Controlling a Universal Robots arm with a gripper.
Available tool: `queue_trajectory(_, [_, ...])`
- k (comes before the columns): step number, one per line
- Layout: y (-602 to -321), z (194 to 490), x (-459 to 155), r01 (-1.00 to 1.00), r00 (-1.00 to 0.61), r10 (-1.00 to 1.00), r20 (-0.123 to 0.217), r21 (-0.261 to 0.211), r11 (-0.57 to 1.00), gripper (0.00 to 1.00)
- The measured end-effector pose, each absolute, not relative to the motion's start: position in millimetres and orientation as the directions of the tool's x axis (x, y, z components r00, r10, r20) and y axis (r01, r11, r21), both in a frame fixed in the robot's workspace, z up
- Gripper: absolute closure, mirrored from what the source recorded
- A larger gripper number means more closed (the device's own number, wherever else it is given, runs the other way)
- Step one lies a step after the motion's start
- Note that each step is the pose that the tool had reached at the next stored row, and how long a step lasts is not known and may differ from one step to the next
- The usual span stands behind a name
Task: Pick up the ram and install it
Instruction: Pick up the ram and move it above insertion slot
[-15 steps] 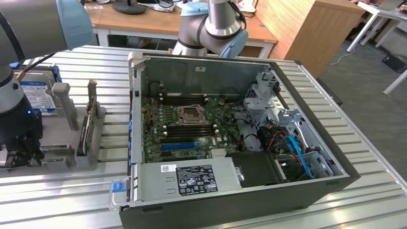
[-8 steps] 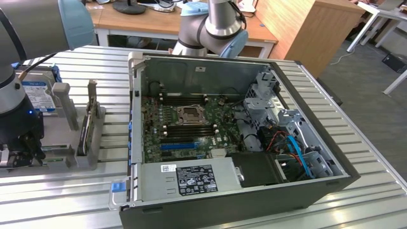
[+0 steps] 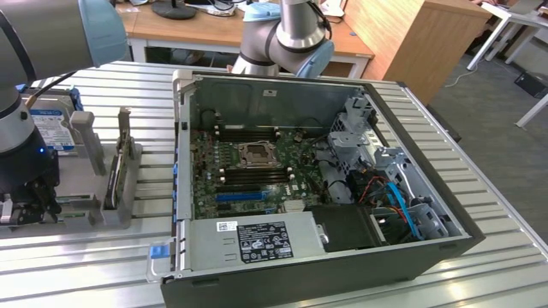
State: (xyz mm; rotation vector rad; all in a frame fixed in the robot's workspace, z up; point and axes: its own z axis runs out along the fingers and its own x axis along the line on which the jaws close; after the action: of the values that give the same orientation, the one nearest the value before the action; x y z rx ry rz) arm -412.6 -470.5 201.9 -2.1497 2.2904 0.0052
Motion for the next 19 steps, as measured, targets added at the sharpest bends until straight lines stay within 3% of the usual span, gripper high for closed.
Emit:
queue_trajectory(11, [-470.5,201.9,-412.7,-0.998,-0.063,-0.998,-0.003,0.002,0.063,0.77])
queue_trajectory(13, [-470.5,201.9,-412.7,-0.998,-0.063,-0.998,-0.003,0.002,0.063,0.79])
queue_trajectory(15, [-470.5,201.9,-412.7,-0.998,-0.063,-0.998,-0.003,0.002,0.063,0.88])
queue_trajectory(19, [-470.5,201.9,-412.7,-0.998,-0.063,-0.998,-0.003,0.002,0.063,0.88])
